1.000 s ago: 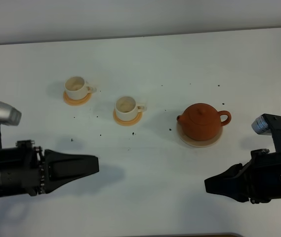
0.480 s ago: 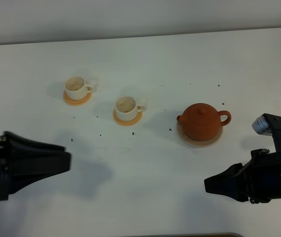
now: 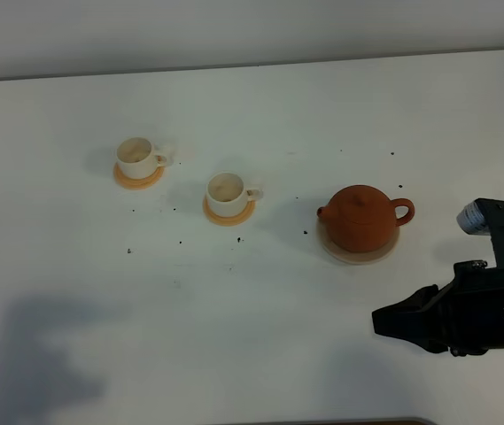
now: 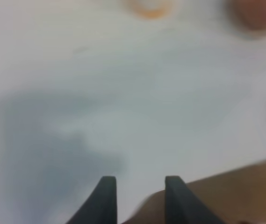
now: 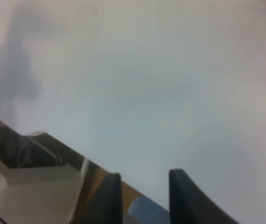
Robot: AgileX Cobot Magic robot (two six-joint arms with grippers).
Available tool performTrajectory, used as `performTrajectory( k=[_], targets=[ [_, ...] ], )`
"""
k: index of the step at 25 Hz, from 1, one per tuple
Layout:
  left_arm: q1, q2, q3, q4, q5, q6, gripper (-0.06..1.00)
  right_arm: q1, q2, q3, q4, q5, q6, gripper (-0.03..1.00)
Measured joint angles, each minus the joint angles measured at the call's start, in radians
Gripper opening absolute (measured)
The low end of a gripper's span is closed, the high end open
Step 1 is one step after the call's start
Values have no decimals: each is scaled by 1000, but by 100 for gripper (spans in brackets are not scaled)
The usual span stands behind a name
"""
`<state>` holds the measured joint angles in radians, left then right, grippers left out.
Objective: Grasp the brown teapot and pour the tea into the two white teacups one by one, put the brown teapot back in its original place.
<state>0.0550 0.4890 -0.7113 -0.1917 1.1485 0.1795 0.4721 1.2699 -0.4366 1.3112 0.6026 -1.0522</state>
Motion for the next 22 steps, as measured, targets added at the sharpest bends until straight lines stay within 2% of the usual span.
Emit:
performTrajectory(
  k=[2,4,11,22],
  targets=[
    [0,-38,8,89,7,-61,25,0,0,0,0,0,-1,24],
    [0,-70,38,123,7,-94,25,0,0,0,0,0,-2,24],
    [0,-170,185,126,-51,-105,25,0,0,0,1,1,-3,24],
    [0,-409,197,125,-74,-105,25,0,0,0,3,30,-3,24]
  ],
)
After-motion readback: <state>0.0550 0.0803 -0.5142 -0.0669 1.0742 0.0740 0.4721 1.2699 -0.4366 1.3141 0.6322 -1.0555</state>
